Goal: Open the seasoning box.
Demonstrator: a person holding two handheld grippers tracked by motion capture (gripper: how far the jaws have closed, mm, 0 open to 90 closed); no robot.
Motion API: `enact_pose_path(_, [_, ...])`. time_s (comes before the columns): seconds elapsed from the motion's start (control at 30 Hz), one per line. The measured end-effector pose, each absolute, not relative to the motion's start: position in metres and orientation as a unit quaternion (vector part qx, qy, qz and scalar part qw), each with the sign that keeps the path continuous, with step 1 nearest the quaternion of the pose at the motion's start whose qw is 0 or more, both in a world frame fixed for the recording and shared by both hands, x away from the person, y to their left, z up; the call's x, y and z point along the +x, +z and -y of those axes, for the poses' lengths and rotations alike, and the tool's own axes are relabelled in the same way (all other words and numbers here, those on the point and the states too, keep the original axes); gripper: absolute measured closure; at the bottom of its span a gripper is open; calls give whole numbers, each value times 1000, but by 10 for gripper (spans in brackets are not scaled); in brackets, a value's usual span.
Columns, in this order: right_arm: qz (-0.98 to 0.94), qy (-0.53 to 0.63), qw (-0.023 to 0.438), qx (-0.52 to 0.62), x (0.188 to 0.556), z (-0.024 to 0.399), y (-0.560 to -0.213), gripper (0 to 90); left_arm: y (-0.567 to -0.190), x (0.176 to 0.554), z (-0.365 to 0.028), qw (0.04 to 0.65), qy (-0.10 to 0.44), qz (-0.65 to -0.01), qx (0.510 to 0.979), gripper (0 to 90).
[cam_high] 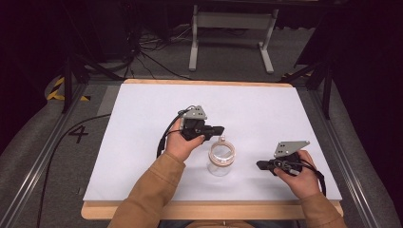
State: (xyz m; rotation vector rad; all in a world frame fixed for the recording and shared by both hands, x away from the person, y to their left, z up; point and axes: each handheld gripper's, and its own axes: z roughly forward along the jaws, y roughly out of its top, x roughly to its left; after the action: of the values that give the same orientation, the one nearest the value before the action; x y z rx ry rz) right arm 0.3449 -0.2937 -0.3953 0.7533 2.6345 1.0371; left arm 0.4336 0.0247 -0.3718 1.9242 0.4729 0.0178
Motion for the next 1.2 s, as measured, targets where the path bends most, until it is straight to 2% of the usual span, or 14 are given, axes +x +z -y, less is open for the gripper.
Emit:
enact_pose_path(0.27, [-896,351,106,249,344,289,-396,894,-374,432,-20,524,19,-201,827,900])
enact_pose_path(0.47, [-901,352,119,223,335,268,-389,893,-377,435,-21,527,23,-201,826,900])
enact_pose_path(1.2, [-880,423,90,198,321,230,-381,900,-381,437,-21,536,15,-203,819,900])
